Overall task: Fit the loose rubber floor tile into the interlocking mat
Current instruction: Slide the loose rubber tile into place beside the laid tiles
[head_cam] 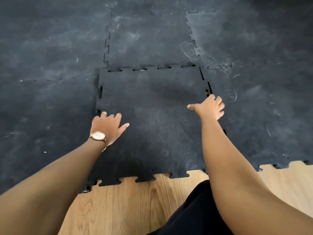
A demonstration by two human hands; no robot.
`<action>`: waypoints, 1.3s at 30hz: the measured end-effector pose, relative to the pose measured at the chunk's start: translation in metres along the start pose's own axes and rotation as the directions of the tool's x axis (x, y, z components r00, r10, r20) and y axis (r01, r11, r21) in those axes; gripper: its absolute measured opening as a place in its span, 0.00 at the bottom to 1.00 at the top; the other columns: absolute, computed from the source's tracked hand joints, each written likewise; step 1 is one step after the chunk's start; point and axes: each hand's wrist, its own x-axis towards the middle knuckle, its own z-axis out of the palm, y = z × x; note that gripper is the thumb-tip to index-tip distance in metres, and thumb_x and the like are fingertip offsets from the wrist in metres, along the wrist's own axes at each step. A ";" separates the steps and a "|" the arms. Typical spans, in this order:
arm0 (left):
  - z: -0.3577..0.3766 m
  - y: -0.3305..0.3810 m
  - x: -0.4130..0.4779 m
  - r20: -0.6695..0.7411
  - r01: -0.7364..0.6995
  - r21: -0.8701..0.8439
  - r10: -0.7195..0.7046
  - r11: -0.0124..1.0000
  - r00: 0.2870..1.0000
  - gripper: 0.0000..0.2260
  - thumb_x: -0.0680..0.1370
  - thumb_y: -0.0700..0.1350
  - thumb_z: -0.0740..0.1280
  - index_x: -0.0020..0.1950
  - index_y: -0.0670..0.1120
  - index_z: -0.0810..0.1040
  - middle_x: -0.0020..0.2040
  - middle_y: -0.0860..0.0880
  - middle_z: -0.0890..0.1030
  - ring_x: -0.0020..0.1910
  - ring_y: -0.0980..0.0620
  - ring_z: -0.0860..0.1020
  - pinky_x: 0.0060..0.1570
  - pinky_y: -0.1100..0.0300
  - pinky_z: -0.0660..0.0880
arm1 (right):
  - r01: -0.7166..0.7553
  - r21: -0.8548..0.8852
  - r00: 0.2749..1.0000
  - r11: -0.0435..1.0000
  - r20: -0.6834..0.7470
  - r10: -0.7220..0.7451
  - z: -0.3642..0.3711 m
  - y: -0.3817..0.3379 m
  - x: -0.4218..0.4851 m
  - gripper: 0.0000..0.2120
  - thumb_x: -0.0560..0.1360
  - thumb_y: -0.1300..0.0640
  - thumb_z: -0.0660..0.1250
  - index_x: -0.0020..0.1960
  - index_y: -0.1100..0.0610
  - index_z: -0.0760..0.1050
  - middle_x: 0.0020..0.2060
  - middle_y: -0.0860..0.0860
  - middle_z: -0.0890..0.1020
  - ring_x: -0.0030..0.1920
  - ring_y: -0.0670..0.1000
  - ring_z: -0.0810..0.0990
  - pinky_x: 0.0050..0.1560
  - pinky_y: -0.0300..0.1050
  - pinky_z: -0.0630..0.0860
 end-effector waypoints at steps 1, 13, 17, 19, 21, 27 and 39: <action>-0.005 0.012 0.013 -0.006 0.008 -0.044 -0.008 0.999 1.000 0.24 0.79 0.66 0.53 0.54 0.46 0.72 0.49 0.47 0.80 0.57 0.41 0.76 0.43 0.52 0.69 | -0.030 -0.049 0.997 0.998 0.075 0.033 0.008 0.008 -0.002 0.53 0.68 0.40 0.77 0.80 0.58 0.52 0.80 0.57 0.51 0.78 0.62 0.51 0.75 0.61 0.54; -0.077 0.187 0.142 0.234 -0.290 -0.391 0.400 0.873 0.886 0.44 0.70 0.71 0.65 0.79 0.52 0.54 0.80 0.44 0.52 0.78 0.39 0.48 0.73 0.37 0.53 | -0.045 -0.048 0.998 0.998 -0.039 0.043 0.064 0.098 -0.019 0.70 0.58 0.18 0.63 0.81 0.58 0.36 0.81 0.52 0.40 0.80 0.59 0.39 0.78 0.59 0.41; -0.062 0.194 0.154 0.296 -0.220 -0.424 0.364 0.879 0.883 0.52 0.65 0.68 0.73 0.79 0.59 0.45 0.81 0.48 0.42 0.78 0.36 0.41 0.73 0.33 0.49 | 0.020 -0.090 0.997 0.996 -0.070 -0.026 0.064 0.109 -0.020 0.64 0.62 0.19 0.61 0.82 0.57 0.42 0.81 0.56 0.45 0.81 0.59 0.42 0.79 0.59 0.44; -0.053 0.191 0.145 0.240 -0.247 -0.473 0.394 0.845 0.887 0.50 0.68 0.69 0.70 0.80 0.59 0.43 0.80 0.47 0.39 0.78 0.38 0.39 0.74 0.36 0.46 | 0.035 -0.146 0.997 0.989 -0.059 -0.044 0.062 0.106 -0.020 0.61 0.65 0.20 0.60 0.81 0.58 0.44 0.81 0.58 0.47 0.80 0.60 0.45 0.78 0.60 0.46; -0.041 0.175 0.131 0.108 -0.277 -0.448 0.359 0.850 0.927 0.50 0.67 0.71 0.68 0.80 0.55 0.47 0.80 0.43 0.43 0.78 0.37 0.43 0.75 0.39 0.48 | 0.020 -0.174 0.997 0.985 -0.068 -0.033 0.060 0.101 -0.022 0.57 0.67 0.23 0.61 0.81 0.59 0.48 0.80 0.58 0.52 0.79 0.61 0.51 0.76 0.61 0.51; 0.024 0.043 0.074 0.192 0.607 -0.477 -0.598 0.636 0.778 0.63 0.54 0.84 0.56 0.76 0.44 0.55 0.74 0.30 0.56 0.73 0.26 0.53 0.68 0.28 0.51 | -0.066 -0.164 0.997 0.984 -0.047 0.059 0.051 0.087 -0.016 0.50 0.64 0.27 0.71 0.74 0.59 0.63 0.69 0.55 0.63 0.67 0.60 0.65 0.65 0.57 0.66; 0.018 0.046 0.057 0.378 0.788 -0.371 -0.695 0.492 0.612 0.55 0.67 0.78 0.55 0.78 0.38 0.51 0.72 0.33 0.63 0.73 0.35 0.59 0.65 0.28 0.55 | -0.189 -0.122 0.981 0.974 0.017 0.192 0.032 0.078 -0.005 0.56 0.57 0.33 0.80 0.74 0.57 0.61 0.66 0.54 0.65 0.66 0.60 0.68 0.63 0.59 0.66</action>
